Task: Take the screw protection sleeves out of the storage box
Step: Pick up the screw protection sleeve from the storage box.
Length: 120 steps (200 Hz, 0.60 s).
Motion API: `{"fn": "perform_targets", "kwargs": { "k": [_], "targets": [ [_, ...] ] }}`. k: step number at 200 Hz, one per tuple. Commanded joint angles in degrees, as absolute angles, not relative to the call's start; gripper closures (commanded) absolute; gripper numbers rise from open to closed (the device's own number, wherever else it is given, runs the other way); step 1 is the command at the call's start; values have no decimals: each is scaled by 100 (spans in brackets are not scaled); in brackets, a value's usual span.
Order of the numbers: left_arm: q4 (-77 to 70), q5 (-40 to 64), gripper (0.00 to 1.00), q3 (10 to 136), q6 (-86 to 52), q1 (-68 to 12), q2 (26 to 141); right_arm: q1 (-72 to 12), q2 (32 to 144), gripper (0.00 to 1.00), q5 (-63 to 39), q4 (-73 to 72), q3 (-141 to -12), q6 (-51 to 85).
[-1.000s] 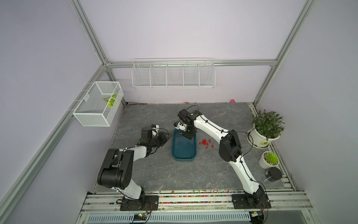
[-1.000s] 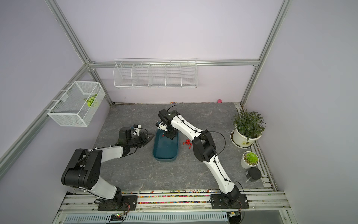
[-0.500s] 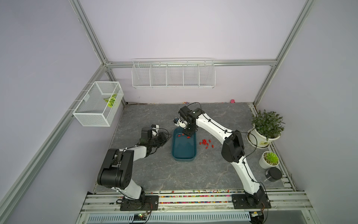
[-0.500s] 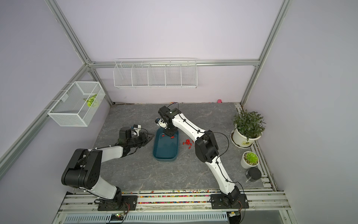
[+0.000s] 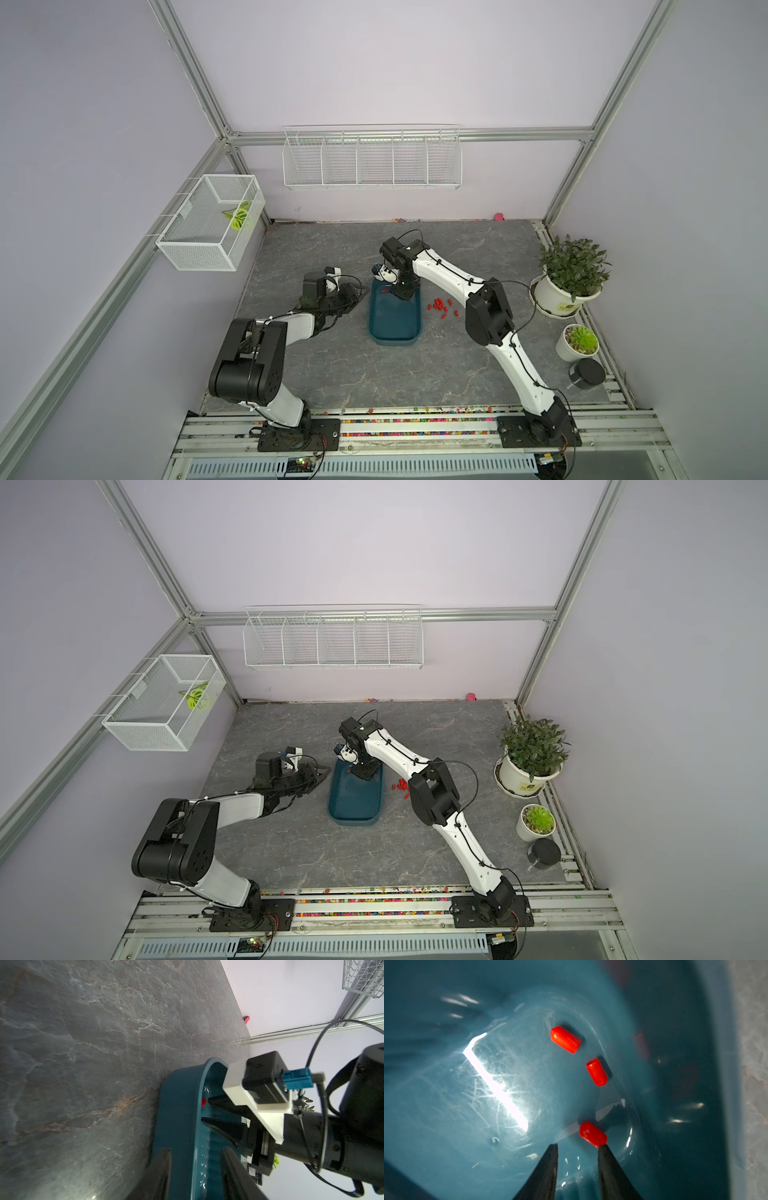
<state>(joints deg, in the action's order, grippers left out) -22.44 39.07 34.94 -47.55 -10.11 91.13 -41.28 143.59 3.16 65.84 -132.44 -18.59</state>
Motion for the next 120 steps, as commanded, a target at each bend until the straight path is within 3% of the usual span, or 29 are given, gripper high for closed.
{"fn": "perform_targets", "kwargs": {
  "k": [1, 89, 120],
  "targets": [
    [-2303, 3983, 54, 3595, -4755, -976, 9132, -4165, 14484, 62, 382, 6545, -13377, -1900],
    [-2313, 3983, 54, 3585, -4751, -976, 9119, -4163, 14788, 60, 446, 6671, -13548, -1898],
    [-2312, 3988, 54, 3586, -4755, -969, 9123, -4144, 14840, 69, 436, 6710, -13551, -1885]
  ]
}}
